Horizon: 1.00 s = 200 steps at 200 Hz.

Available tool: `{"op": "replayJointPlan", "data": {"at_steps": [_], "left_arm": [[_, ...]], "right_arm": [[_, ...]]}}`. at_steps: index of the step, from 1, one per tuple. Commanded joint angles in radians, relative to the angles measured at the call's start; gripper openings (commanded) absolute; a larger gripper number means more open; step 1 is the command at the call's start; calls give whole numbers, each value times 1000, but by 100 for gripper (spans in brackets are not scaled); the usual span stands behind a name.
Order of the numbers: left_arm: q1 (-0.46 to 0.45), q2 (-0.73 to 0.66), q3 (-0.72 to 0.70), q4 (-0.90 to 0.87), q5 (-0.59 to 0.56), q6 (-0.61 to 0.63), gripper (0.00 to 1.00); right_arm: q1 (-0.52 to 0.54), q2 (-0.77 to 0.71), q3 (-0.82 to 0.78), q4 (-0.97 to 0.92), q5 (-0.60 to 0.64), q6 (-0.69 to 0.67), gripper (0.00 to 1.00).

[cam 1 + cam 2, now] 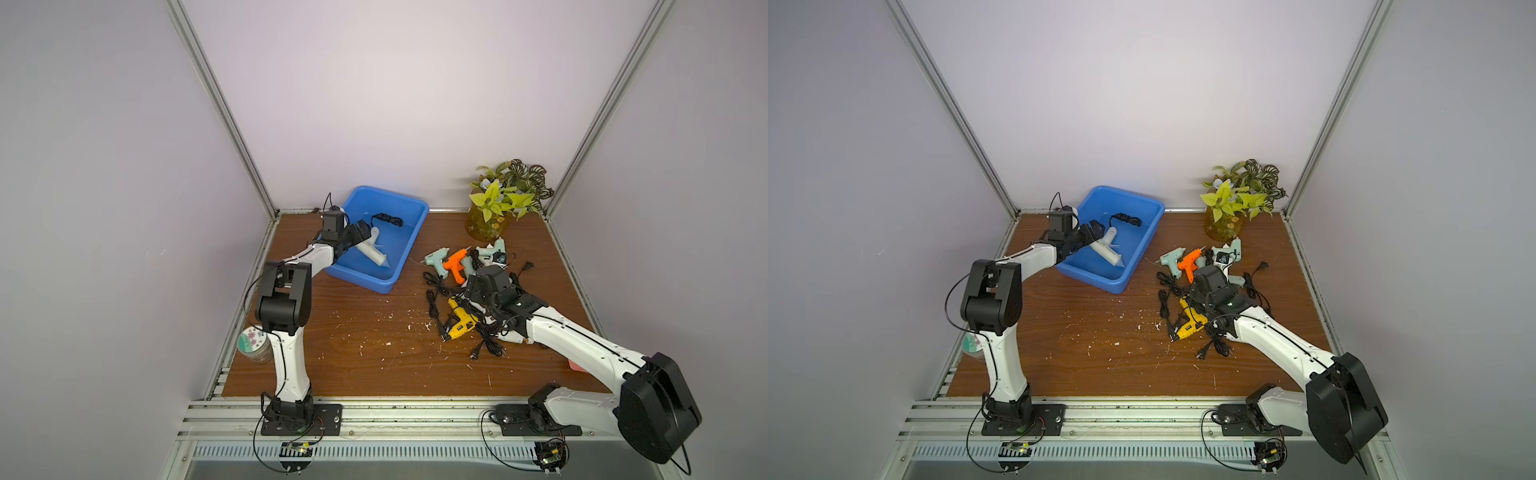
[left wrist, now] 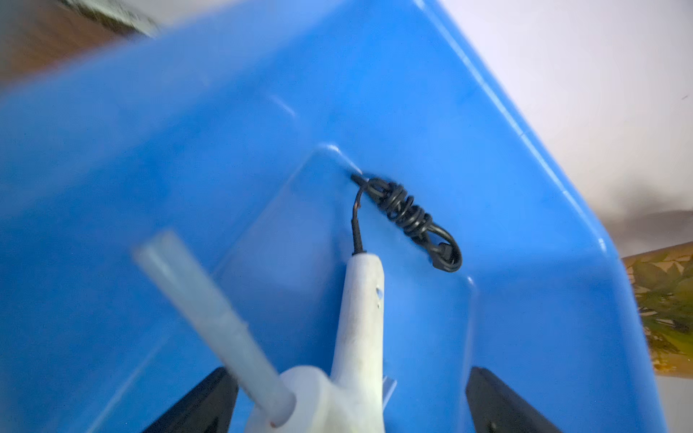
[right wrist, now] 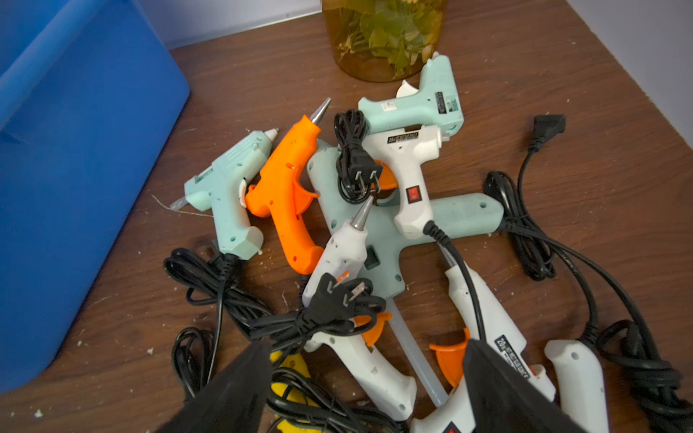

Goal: Put the hot melt glue gun into the storage box
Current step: Place the hot melt adhesive gun in the storage box, then pick up the hot melt adhesive gun from the center of the board.

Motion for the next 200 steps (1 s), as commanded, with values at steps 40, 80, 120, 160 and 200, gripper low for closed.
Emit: {"op": "replayJointPlan", "data": {"at_steps": [40,80,120,160,200], "left_arm": [[-4,-247,-49,-113,-217,58,100],[-5,-440,-193,-74,-226,69,100],[-6,-681,-389,-16,-237,76,100],[-5,-863,-535,7,-204,82,100],[-5,-926,-597,25,-141,73,100]], "right_arm": [[-55,-28,10,1,-60,-3,86],[-127,-87,-12,-45,-84,-23,85],[-242,-134,-33,-89,-154,-60,80],[-352,-183,-69,-164,-152,-81,78],[-498,-230,-153,-178,-217,-83,72]]}}
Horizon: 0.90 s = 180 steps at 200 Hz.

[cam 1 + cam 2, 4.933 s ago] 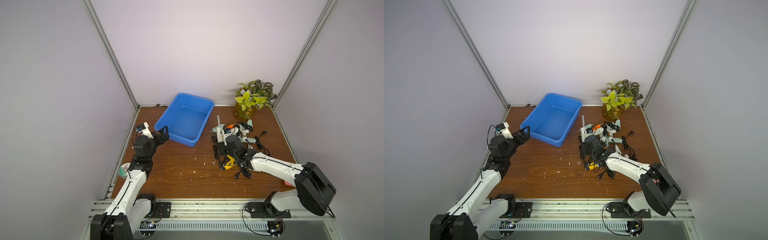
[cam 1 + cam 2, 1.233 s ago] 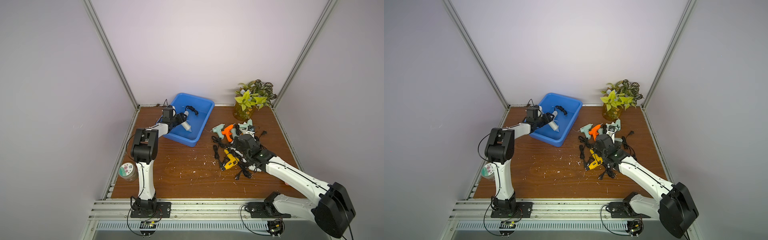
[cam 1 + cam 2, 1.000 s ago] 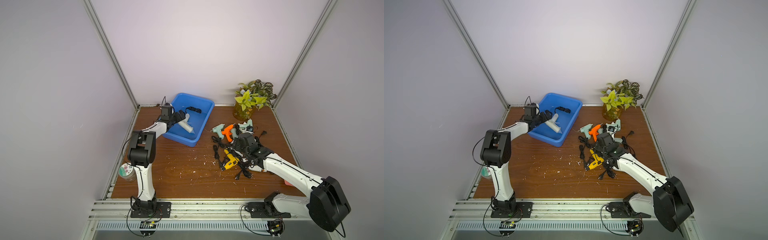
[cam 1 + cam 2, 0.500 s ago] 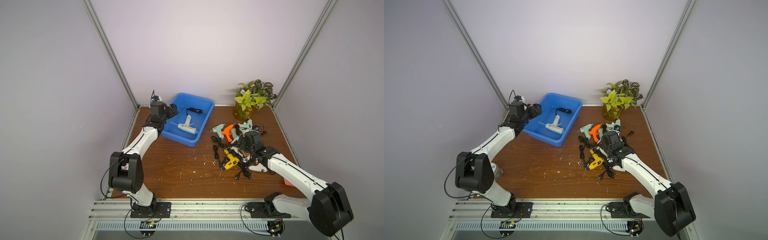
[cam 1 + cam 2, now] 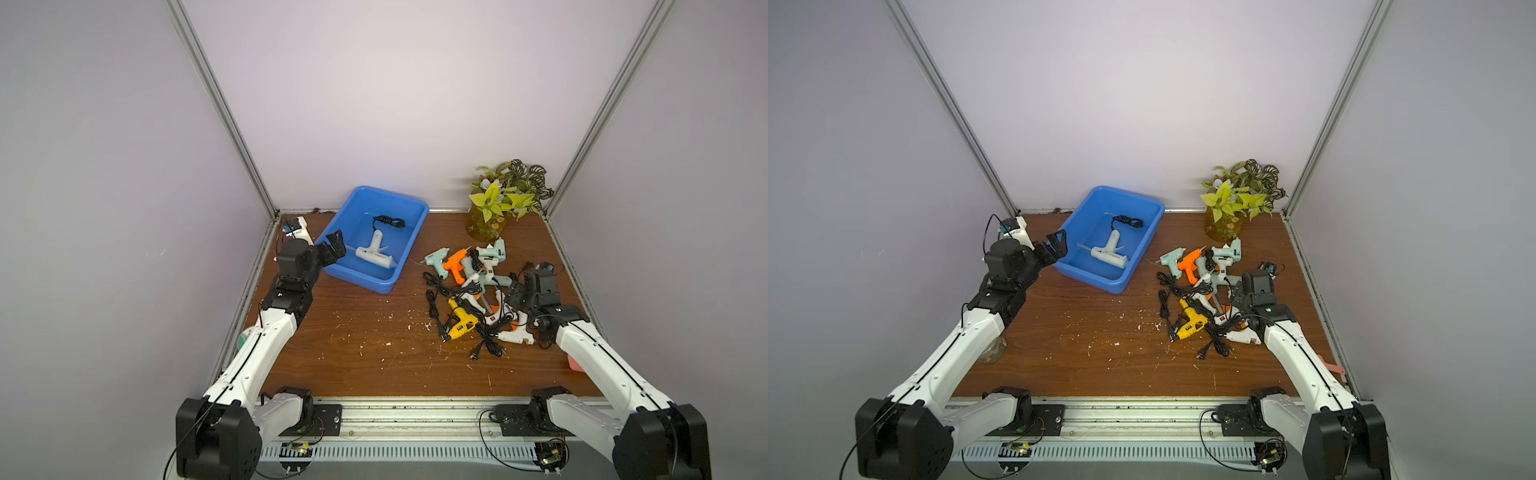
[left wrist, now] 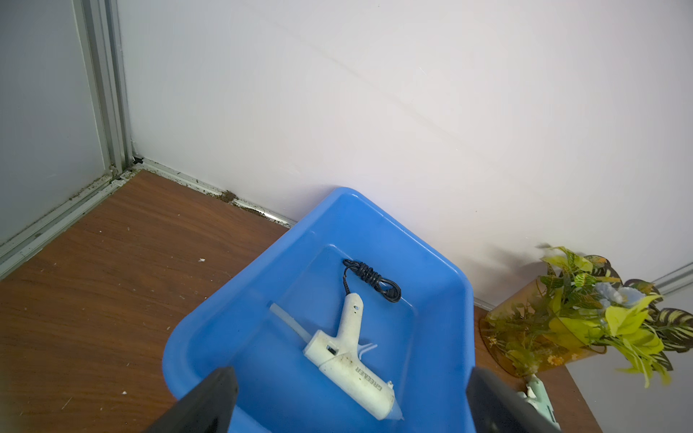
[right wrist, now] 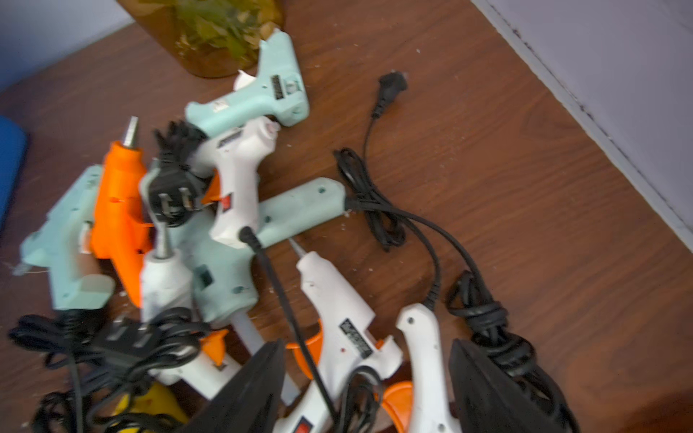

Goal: Put the hot melt glue gun into the storage box
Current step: Pick up the hot melt adhesive gun from the center of the board.

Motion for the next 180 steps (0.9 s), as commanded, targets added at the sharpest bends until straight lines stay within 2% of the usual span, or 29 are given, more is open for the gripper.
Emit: {"op": "replayJointPlan", "data": {"at_steps": [1,26,51,151,180], "left_arm": [[-5,-19,-22,32,49,11,100],[-6,-9,-33,52,83,7,100],[-5,13,-34,72,117,0,100],[-6,42,-52,112,161,-32,100],[-5,39,-56,109,159,-32,100]], "right_arm": [[-66,-21,-35,-34,-54,-15,72],[-111,5,-87,11,-113,-17,70],[-145,64,-100,52,-180,-33,63],[-197,177,-102,108,-227,-58,47],[-203,225,-87,135,-263,-58,36]]}}
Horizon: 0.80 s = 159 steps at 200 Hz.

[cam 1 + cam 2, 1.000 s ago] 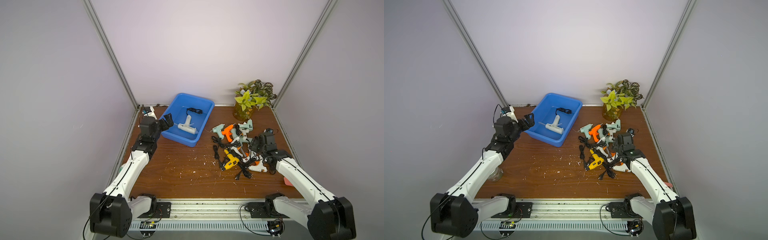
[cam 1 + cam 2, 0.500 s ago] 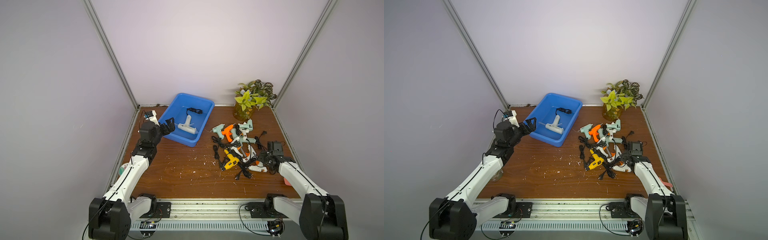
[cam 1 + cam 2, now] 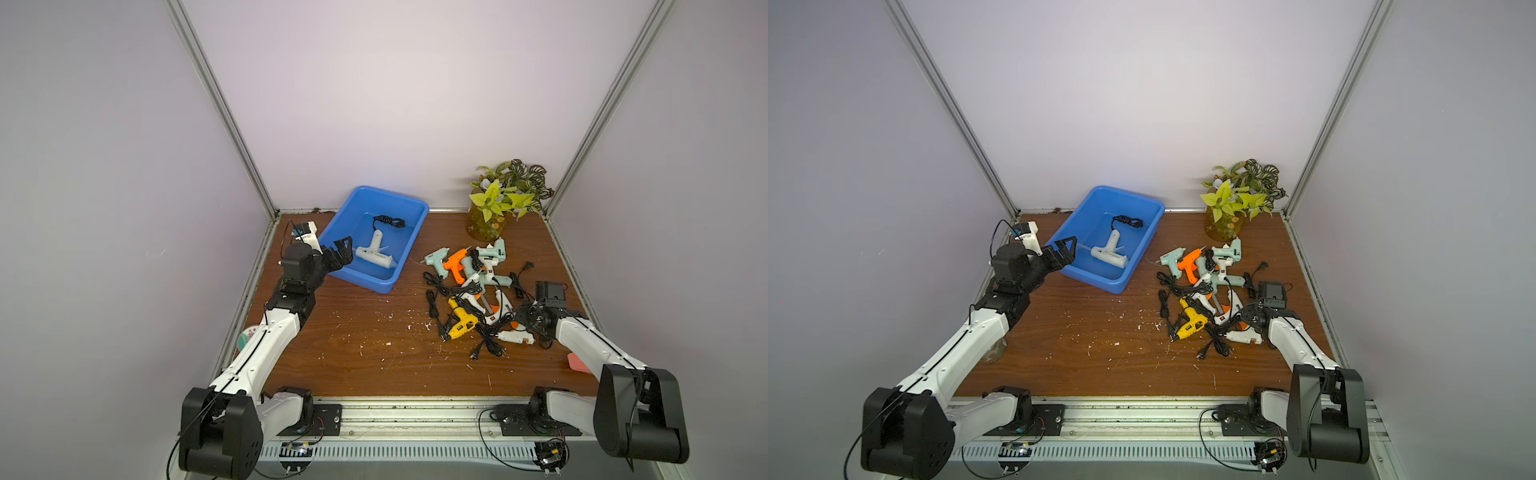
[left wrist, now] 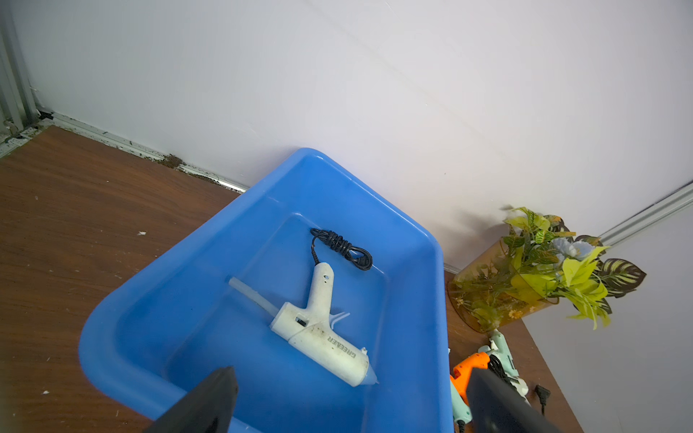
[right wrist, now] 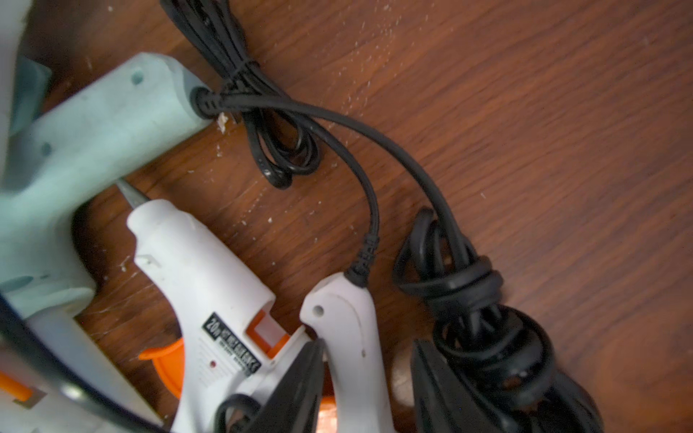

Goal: Put the hot melt glue gun into the storage box
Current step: Pick up the hot melt adhesive gun from the center of the board.

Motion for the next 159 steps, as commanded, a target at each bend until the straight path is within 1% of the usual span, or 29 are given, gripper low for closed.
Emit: {"op": "replayJointPlan", "data": {"at_steps": [1,16,67,72,80,91,126,139,151,159], "left_arm": [[-6,-4,-8,32,16,-8,100],[-5,-5,-8,31,16,-10,100],[-5,-1,-7,32,13,-11,100],[-6,-1,-8,32,14,-13,100],[-4,1,-7,32,14,-13,100],[-5,-1,-7,31,16,-14,100],[-4,-5,-11,34,9,-15,100],[-6,-4,-10,32,9,-17,100],[-6,-3,-9,31,8,-16,100],[-6,-2,-8,29,8,-14,100]], "right_arm": [[-6,33,19,36,-33,-7,36],[-8,57,25,42,-41,-6,32],[-9,116,33,52,-56,2,29],[-9,121,34,50,-53,1,30],[-9,130,37,44,-49,-2,36],[-9,138,39,38,-42,-6,40],[-9,125,33,35,-19,-1,41],[-9,121,33,36,-21,-7,37],[-9,108,37,33,-25,-12,22],[-9,93,45,27,-25,-19,15]]}}
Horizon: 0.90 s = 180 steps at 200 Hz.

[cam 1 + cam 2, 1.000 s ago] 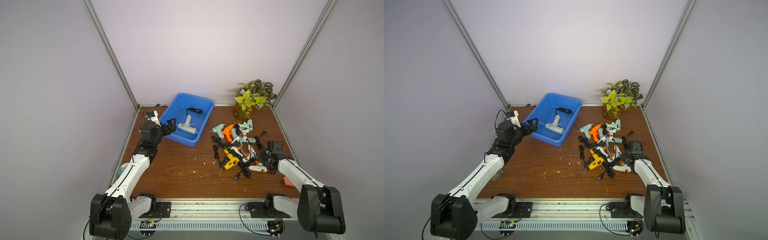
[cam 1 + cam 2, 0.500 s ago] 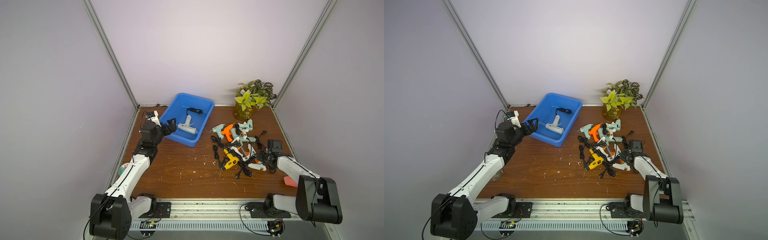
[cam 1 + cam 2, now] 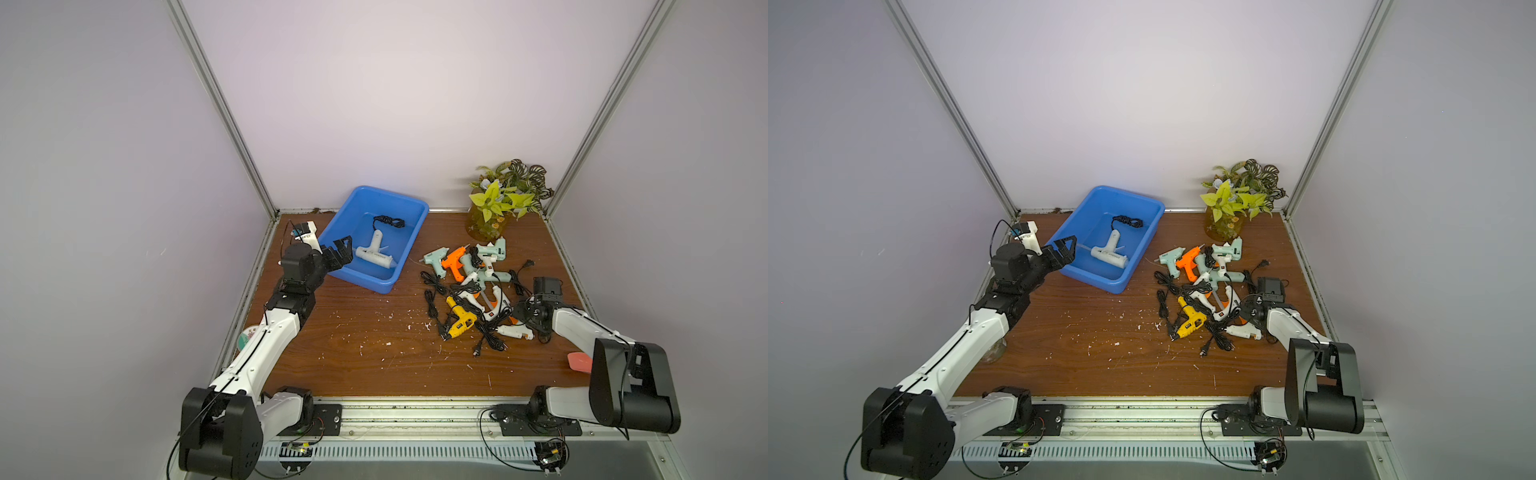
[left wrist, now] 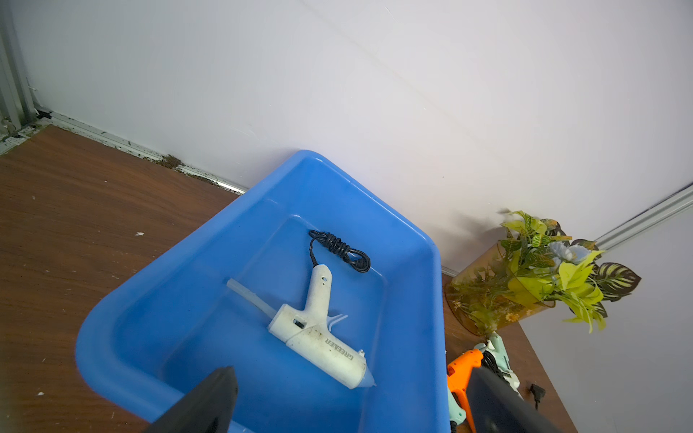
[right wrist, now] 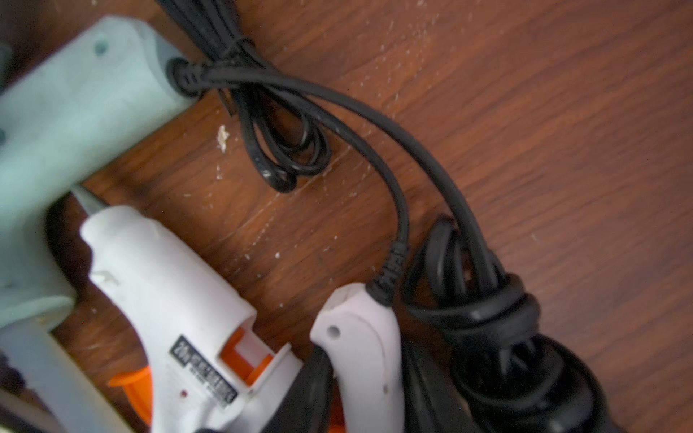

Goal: Put the hot melt glue gun into the storage box
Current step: Pick up the hot melt adhesive gun from the center of the board.

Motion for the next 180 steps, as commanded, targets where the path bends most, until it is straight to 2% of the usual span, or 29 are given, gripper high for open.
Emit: {"op": "replayJointPlan", "data": {"at_steps": [1,22,55,72,107,146,180], "left_arm": [[-6,-2,-8,21,8,-3,100],[-5,-4,-4,11,0,0,100],[-5,-7,-2,9,15,-3,100],[-6,-5,4,9,36,-3,100],[-6,7,13,20,120,-13,100],[-21,36,4,54,233,-29,100],[-51,56,3,77,236,-36,100]], "right_arm": [[-2,-31,12,-40,0,4,15],[-1,-112,39,-73,7,-12,8],[-2,-307,93,-130,11,-52,5],[0,-399,127,-148,-8,-75,0],[2,-543,195,-113,-169,-107,0],[27,-568,291,-46,-333,-116,0],[121,-496,415,-109,-241,-189,0]]}}
